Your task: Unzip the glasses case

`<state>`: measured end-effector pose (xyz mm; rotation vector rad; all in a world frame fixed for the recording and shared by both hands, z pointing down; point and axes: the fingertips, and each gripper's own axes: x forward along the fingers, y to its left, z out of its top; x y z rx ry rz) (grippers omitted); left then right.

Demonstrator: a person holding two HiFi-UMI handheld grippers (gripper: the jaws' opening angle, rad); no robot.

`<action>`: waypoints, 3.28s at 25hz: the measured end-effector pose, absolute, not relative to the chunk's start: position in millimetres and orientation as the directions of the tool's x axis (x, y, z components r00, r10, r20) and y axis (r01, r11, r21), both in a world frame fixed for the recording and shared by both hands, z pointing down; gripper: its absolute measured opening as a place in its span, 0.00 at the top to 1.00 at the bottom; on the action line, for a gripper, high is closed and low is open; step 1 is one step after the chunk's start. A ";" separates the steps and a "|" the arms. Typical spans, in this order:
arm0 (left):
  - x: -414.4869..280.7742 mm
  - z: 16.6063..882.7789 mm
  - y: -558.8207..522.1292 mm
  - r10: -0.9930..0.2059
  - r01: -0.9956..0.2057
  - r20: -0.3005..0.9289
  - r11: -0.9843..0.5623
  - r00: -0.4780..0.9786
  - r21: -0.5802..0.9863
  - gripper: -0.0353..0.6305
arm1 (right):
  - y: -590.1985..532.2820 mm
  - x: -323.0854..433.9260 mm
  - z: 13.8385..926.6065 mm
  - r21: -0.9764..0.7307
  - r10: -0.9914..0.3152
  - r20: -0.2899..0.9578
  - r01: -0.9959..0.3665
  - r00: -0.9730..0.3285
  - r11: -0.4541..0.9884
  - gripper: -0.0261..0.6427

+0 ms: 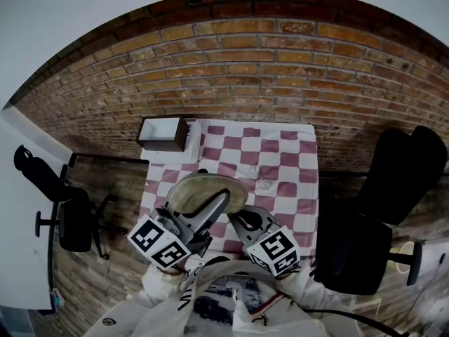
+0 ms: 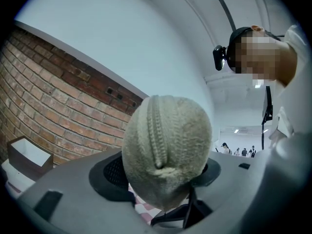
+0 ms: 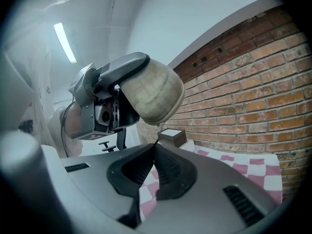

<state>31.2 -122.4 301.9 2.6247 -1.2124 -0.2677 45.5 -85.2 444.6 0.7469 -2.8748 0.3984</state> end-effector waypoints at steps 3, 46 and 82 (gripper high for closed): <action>23.7 300.2 -117.2 -0.763 -0.718 -0.081 -0.634 0.642 0.288 0.50 | -82.8 41.1 443.4 -0.200 -0.469 0.213 -0.508 -0.857 0.838 0.94; -157.1 330.1 124.8 -0.766 -0.715 -0.082 -0.628 0.638 0.307 0.50 | 126.0 -96.5 448.9 -0.010 -0.607 0.323 -0.644 -0.726 0.765 0.94; -70.0 333.5 -1.0 -0.714 -0.707 0.045 -0.678 0.698 0.200 0.50 | -26.9 -10.7 421.1 0.076 -0.714 0.230 -0.719 -0.661 0.691 0.94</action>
